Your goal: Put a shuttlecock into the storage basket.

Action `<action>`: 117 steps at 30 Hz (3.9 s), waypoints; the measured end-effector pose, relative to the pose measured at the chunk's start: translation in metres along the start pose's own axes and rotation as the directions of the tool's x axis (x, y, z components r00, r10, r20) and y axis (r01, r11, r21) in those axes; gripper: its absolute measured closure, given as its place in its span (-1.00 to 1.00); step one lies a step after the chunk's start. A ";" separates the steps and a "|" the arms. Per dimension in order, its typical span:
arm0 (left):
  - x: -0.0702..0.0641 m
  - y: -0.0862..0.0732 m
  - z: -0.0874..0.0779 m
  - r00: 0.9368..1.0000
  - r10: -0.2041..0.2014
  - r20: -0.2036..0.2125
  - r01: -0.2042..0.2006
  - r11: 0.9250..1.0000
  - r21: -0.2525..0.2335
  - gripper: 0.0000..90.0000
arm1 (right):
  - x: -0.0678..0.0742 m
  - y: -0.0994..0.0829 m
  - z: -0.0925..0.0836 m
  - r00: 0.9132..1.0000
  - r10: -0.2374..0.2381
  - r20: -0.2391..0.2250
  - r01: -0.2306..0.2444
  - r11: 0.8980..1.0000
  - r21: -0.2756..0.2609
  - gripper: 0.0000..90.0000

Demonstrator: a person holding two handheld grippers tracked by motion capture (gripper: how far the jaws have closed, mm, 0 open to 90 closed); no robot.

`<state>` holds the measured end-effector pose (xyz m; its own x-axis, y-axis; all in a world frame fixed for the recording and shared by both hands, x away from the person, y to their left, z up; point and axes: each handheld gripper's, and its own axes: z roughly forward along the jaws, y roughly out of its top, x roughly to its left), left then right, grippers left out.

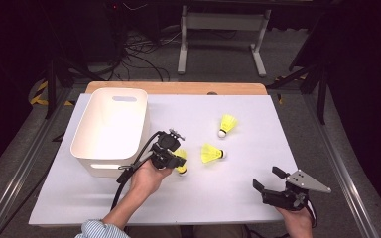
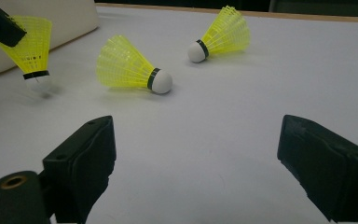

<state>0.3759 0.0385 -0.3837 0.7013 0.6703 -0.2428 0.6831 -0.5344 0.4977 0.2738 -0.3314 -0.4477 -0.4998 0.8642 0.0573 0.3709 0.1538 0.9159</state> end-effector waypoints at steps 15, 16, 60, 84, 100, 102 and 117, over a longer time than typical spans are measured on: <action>0.000 0.008 -0.014 0.998 0.032 -0.057 -0.032 0.999 -0.001 0.99 | -0.001 0.000 0.000 1.000 -0.002 0.007 0.002 1.000 0.000 -0.73; 0.000 0.010 -0.015 0.998 0.034 -0.061 -0.034 0.999 -0.001 0.99 | 0.000 0.000 0.000 1.000 -0.003 0.005 0.003 1.000 0.000 -0.73; 0.025 0.057 -0.048 0.994 0.002 -0.110 -0.005 1.000 -0.021 0.99 | -0.001 0.000 0.000 1.000 -0.008 0.001 0.007 1.000 0.007 -0.73; 0.038 0.063 -0.071 0.993 -0.022 -0.116 0.015 0.998 -0.060 0.99 | 0.000 0.000 0.001 1.000 -0.008 -0.005 0.008 1.000 0.012 -0.73; 0.046 0.062 -0.093 0.989 -0.048 -0.139 0.034 0.994 -0.105 0.99 | 0.000 -0.001 0.001 1.000 -0.006 -0.004 0.006 1.000 0.012 -0.73; 0.047 0.062 -0.096 0.989 -0.052 -0.141 0.037 0.993 -0.110 0.99 | 0.000 0.000 0.001 1.000 -0.005 -0.004 0.005 1.000 0.012 -0.73; 0.054 0.060 -0.120 0.983 -0.068 -0.170 0.044 0.989 -0.143 0.99 | -0.001 -0.001 0.002 1.000 -0.005 -0.003 0.005 1.000 0.015 -0.73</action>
<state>0.4303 0.1040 -0.2668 0.6083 0.7828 -0.1311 0.6772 -0.4257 0.6002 0.2751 -0.3312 -0.4489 -0.5041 0.8620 0.0536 0.3796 0.1654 0.9103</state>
